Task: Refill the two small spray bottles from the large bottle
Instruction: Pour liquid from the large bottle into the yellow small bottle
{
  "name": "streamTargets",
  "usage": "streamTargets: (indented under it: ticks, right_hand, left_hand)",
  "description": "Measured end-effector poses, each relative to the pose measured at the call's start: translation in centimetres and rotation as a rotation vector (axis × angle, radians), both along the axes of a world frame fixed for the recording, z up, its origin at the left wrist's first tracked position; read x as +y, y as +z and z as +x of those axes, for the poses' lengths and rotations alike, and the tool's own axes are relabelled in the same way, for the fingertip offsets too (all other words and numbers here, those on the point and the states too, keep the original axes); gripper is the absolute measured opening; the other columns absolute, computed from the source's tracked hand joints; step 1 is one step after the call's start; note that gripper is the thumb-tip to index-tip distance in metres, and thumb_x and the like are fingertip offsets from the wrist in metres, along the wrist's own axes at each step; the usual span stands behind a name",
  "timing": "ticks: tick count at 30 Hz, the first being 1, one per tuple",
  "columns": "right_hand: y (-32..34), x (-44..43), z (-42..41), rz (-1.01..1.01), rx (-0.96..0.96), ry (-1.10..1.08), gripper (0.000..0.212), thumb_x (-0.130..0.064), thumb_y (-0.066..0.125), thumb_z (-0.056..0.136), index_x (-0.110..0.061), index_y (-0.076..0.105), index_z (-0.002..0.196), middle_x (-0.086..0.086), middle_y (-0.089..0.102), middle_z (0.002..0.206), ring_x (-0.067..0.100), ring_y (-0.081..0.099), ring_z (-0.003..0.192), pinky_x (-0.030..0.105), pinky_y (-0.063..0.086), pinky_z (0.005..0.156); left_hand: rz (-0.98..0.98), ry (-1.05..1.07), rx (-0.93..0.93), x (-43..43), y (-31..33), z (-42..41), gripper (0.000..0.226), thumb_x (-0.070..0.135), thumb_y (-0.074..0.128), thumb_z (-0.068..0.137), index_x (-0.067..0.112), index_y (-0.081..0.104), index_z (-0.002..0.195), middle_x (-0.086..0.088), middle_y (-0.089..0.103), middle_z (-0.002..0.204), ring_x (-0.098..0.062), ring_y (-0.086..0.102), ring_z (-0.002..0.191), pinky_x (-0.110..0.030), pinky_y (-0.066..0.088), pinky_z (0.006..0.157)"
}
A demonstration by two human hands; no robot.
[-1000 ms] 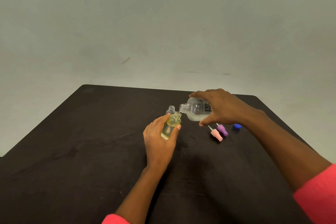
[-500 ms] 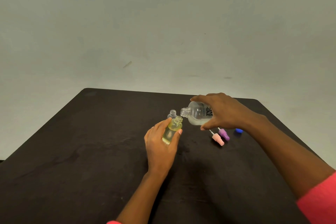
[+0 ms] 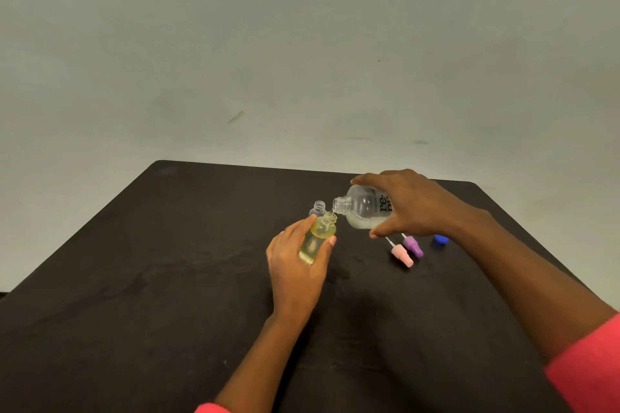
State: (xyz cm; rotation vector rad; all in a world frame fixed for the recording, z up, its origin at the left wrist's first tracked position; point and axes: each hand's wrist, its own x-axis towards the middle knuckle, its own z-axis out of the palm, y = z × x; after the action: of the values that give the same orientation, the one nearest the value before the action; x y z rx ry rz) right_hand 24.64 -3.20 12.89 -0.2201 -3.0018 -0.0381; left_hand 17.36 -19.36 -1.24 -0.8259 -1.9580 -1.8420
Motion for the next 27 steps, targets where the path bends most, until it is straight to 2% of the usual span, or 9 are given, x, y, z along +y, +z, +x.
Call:
streamTargets:
  ticks: [9, 21, 27]
  right_hand:
    - [0.13, 0.06, 0.10, -0.013, 0.002, -0.004, 0.085, -0.046, 0.081, 0.063, -0.035, 0.037, 0.135, -0.006, 0.058, 0.116, 0.010, 0.047, 0.093, 0.032, 0.048, 0.077]
    - [0.19, 0.20, 0.10, -0.002, 0.002, 0.000, 0.086, -0.046, 0.080, 0.063, -0.035, 0.037, 0.136, -0.005, 0.058, 0.117, 0.013, 0.051, 0.099, 0.029, 0.045, 0.077]
    - [0.35, 0.16, 0.11, -0.006, 0.005, -0.002, 0.085, -0.045, 0.080, 0.063, -0.035, 0.038, 0.136, -0.004, 0.059, 0.115, 0.013, 0.051, 0.098, 0.032, 0.047, 0.079]
  left_hand:
    - [0.005, -0.003, -0.002, 0.09, -0.15, -0.04, 0.042, 0.044, 0.064, 0.078, 0.022, 0.066, 0.113, 0.010, 0.068, 0.107, -0.007, 0.063, 0.100, -0.050, 0.051, 0.087]
    - [-0.001, -0.008, -0.004, 0.12, -0.29, -0.06, 0.043, 0.044, 0.064, 0.078, 0.021, 0.066, 0.114, 0.010, 0.067, 0.108, -0.008, 0.063, 0.100, -0.050, 0.051, 0.086]
    - [0.003, -0.016, -0.009, 0.22, -0.35, -0.14, 0.042, 0.044, 0.064, 0.078, 0.022, 0.066, 0.114, 0.009, 0.067, 0.108, -0.009, 0.063, 0.102, -0.050, 0.051, 0.088]
